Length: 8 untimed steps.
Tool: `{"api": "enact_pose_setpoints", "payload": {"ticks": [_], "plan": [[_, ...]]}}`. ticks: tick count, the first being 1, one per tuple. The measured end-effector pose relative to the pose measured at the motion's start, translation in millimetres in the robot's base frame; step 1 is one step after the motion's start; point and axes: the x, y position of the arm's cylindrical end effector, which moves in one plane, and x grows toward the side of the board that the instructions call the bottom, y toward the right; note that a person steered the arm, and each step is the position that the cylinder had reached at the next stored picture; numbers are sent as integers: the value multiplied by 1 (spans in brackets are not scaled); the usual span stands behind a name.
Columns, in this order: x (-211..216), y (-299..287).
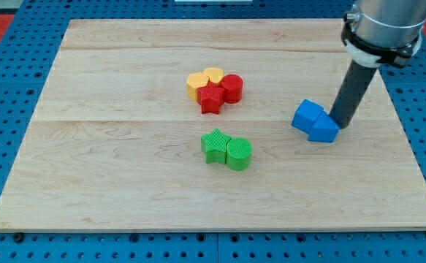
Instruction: Move the blue cube to the left side
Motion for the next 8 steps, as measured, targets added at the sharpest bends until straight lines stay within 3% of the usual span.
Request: {"api": "enact_pose_setpoints", "payload": {"ticks": [5, 6, 7, 8], "plan": [[-2, -37], [-2, -28], [-4, 31], [-12, 33]]}}
